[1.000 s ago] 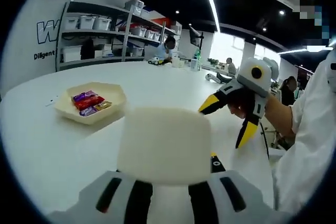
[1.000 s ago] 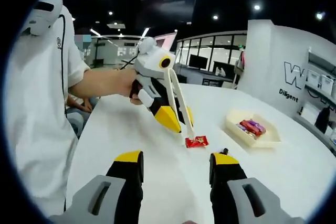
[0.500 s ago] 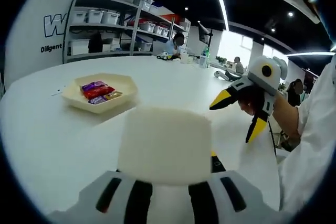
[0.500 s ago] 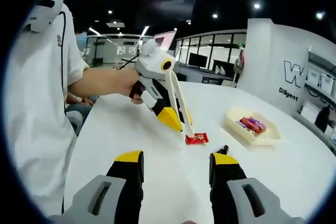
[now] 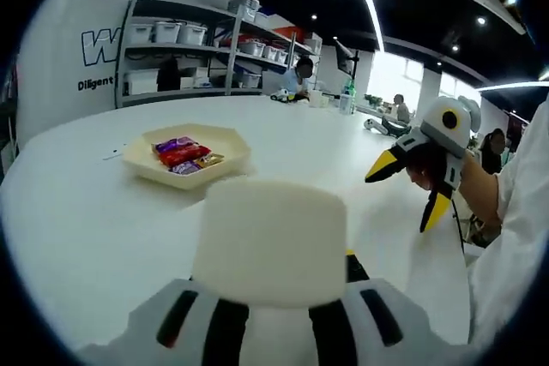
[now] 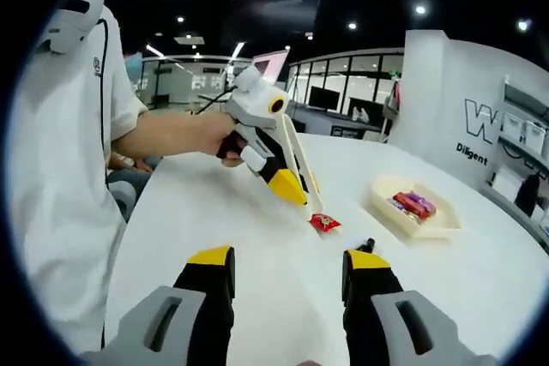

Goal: Place the target food into the container with the food tongs after gripping and lifting it, then release it inside without dropping or visibly crushing the food.

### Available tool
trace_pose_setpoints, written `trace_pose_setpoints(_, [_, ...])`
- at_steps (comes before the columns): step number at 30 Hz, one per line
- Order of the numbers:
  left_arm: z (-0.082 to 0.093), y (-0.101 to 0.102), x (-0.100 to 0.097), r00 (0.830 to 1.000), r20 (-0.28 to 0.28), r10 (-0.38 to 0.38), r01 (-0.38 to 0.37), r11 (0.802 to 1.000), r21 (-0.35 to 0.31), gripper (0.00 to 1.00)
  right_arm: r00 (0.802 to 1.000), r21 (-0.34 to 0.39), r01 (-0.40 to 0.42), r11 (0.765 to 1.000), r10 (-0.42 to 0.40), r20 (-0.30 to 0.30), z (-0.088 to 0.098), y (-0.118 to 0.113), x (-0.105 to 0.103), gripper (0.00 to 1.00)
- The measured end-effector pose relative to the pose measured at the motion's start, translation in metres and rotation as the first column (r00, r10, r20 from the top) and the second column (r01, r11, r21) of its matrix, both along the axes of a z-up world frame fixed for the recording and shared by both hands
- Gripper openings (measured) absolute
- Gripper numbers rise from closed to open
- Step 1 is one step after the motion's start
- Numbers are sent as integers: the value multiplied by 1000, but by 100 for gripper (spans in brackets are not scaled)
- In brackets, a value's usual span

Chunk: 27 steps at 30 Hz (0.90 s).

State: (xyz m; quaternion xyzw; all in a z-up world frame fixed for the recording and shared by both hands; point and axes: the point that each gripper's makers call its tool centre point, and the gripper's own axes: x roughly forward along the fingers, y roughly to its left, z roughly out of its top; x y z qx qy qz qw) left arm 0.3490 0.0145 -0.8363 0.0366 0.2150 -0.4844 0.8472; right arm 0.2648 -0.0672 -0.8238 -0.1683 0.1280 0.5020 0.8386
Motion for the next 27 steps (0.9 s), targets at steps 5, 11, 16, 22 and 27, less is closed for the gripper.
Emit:
trace_pose_setpoints(5, [3, -6, 3, 996, 77, -47, 44, 998, 45, 22, 1000, -1, -1, 1000, 1, -1, 0, 0, 0, 46])
trace_pose_setpoints(11, [2, -10, 8, 990, 103, -92, 83, 993, 87, 22, 1000, -1, -1, 1000, 1, -2, -1, 0, -1, 46])
trace_pose_setpoints(16, [-4, -12, 11, 988, 97, -121, 110, 987, 114, 22, 1000, -3, 0, 1000, 0, -4, -1, 0, -1, 46])
trace_pose_setpoints(22, [-9, -15, 11, 988, 68, -141, 132, 984, 123, 23, 1000, -3, -1, 1000, 1, -6, -2, 0, -1, 46])
trace_pose_setpoints(27, [-11, -15, 12, 988, 58, -145, 137, 982, 127, 23, 1000, 1, -1, 1000, 1, -9, -3, 0, -1, 46])
